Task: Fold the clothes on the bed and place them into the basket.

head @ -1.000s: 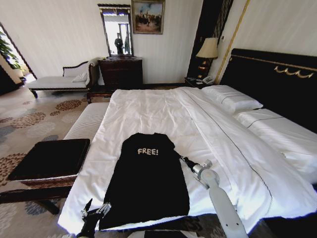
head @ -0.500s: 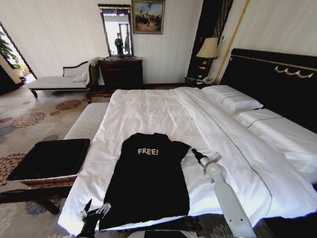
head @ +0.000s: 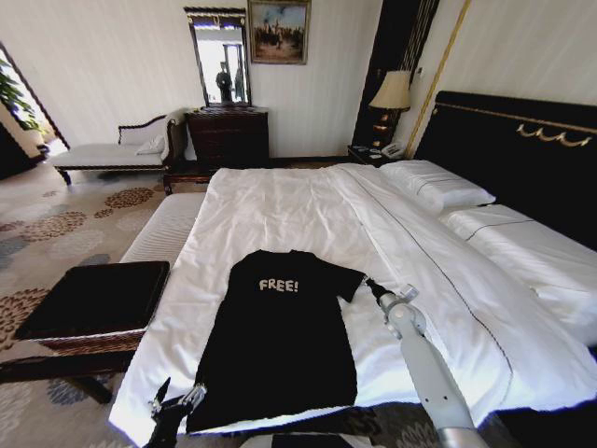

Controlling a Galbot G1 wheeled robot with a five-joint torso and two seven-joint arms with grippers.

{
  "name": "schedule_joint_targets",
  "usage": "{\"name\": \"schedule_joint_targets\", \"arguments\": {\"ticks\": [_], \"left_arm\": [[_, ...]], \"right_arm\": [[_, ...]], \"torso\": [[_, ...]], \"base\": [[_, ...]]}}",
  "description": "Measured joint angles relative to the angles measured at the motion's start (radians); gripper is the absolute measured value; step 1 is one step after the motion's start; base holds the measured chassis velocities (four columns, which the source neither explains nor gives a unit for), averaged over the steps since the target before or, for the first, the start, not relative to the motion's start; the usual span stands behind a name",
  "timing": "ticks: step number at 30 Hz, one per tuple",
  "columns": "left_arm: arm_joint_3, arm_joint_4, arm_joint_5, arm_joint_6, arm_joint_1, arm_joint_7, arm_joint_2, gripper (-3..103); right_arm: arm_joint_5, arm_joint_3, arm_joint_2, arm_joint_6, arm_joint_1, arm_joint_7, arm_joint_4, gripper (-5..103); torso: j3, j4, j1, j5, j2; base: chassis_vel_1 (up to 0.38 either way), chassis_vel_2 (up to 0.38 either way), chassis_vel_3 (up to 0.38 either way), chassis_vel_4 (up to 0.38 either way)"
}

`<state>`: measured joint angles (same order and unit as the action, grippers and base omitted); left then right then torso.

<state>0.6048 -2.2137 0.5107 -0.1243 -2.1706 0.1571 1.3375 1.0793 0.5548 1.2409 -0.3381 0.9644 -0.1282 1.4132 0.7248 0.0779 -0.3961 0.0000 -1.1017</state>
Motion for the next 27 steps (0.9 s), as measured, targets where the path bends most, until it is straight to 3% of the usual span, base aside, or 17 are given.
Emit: {"name": "schedule_joint_targets", "arguments": {"ticks": [4,13,27], "left_arm": [[-0.002,0.0,-0.002,0.0,0.0,0.0,0.003,100],[0.011,-0.006,-0.008,-0.009,-0.022,-0.008,0.019,100],[0.023,-0.012,-0.009,-0.02,-0.04,-0.016,0.036,100]], "right_arm": [[0.007,-0.018,0.0,-0.003,0.004,-0.001,0.038,0],[0.083,-0.165,0.02,-0.033,-0.003,-0.035,0.207,0],[0.022,-0.347,0.098,-0.035,-0.062,-0.047,0.121,0]], "torso": [[0.0,0.0,0.0,-0.0001,0.0],[0.0,-0.0001,0.0,-0.0002,0.0],[0.0,0.0,0.0,0.0,0.0]], "base": [[0.0,0.0,0.0,0.0],[0.0,0.0,0.0,0.0],[0.0,0.0,0.0,0.0]]}}
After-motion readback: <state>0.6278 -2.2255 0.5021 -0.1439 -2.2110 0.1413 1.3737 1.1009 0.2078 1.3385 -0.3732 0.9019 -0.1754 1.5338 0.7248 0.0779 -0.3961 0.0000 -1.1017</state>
